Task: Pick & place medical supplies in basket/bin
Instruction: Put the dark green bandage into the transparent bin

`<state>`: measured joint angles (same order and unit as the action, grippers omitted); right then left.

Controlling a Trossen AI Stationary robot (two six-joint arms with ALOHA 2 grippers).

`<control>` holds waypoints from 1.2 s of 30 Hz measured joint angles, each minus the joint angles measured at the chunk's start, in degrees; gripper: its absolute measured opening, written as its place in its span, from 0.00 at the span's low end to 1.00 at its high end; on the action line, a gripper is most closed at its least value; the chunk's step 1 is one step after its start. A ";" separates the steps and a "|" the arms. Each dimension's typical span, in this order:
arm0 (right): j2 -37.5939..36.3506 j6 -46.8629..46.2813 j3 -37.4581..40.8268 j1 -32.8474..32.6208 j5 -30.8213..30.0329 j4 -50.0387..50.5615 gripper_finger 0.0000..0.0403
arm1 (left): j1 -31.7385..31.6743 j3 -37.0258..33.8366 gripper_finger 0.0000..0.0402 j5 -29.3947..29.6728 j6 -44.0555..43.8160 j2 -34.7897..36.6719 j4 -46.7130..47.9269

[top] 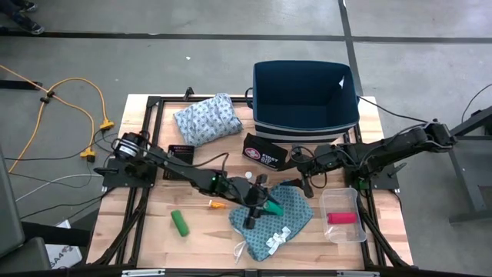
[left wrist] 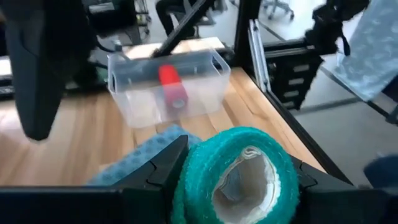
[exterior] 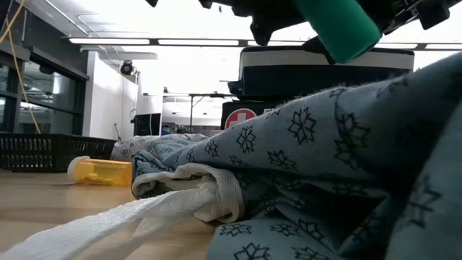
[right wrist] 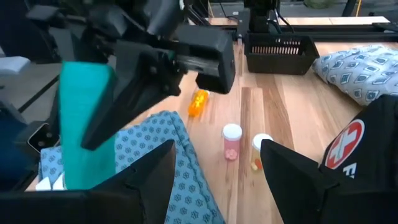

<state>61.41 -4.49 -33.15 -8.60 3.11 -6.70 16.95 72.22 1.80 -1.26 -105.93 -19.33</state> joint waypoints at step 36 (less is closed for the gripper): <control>0.00 -10.01 0.00 -0.02 0.01 -0.42 0.56 | -0.44 0.05 0.38 0.28 2.90 0.02 -0.66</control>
<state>61.41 -14.50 -33.15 -8.62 3.12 -7.11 16.51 72.27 2.08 1.64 -105.91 -19.99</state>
